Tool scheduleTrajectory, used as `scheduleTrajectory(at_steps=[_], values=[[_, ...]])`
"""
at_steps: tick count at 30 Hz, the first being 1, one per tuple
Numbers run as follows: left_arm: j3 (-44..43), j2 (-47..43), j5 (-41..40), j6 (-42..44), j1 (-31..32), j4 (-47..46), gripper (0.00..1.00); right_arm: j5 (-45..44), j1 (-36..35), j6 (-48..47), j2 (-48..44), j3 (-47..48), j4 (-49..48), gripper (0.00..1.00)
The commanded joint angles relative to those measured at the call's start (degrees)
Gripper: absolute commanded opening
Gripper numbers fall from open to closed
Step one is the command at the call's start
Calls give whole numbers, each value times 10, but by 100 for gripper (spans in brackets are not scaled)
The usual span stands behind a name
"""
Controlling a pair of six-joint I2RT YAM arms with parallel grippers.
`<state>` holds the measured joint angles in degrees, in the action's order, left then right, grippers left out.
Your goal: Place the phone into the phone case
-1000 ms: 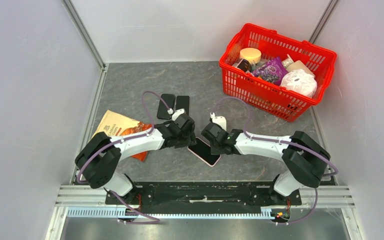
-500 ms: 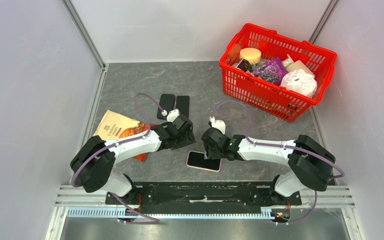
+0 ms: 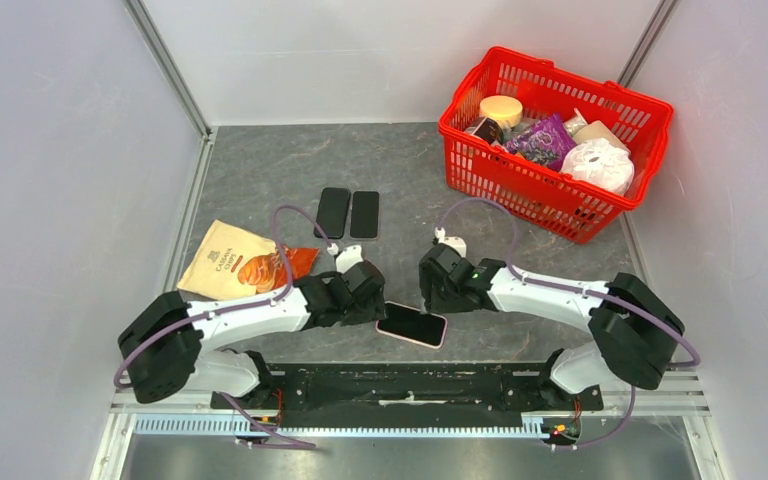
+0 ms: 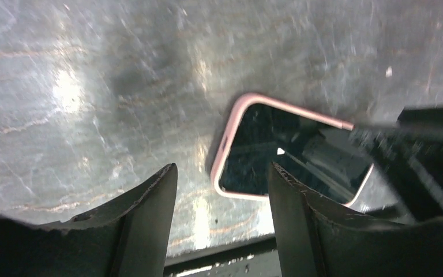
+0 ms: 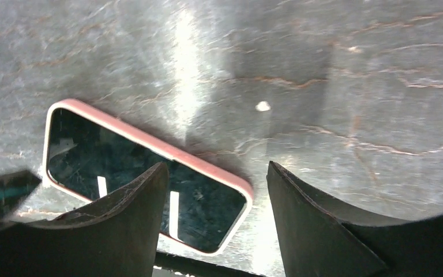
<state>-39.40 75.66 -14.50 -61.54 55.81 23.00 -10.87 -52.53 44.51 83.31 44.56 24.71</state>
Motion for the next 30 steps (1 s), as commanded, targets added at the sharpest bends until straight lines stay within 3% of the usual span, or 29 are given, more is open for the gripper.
scheduleTrajectory(at_steps=[1,4,6,9,15,21,30], values=[[6,-35,2,30,45,24,61,14,43,-18,-22,12,38,71],[7,-31,8,24,77,29,52,24,59,-31,0,22,40,71],[10,-22,10,11,95,23,41,39,59,-36,15,24,37,69],[15,-6,17,1,108,0,31,57,59,-34,22,16,28,63],[16,19,27,-9,114,-32,20,67,58,-20,18,-11,25,48],[12,53,3,-13,101,-43,18,73,44,-9,11,-33,24,44],[-42,102,15,74,-9,-62,17,75,-29,43,-18,-56,17,43]])
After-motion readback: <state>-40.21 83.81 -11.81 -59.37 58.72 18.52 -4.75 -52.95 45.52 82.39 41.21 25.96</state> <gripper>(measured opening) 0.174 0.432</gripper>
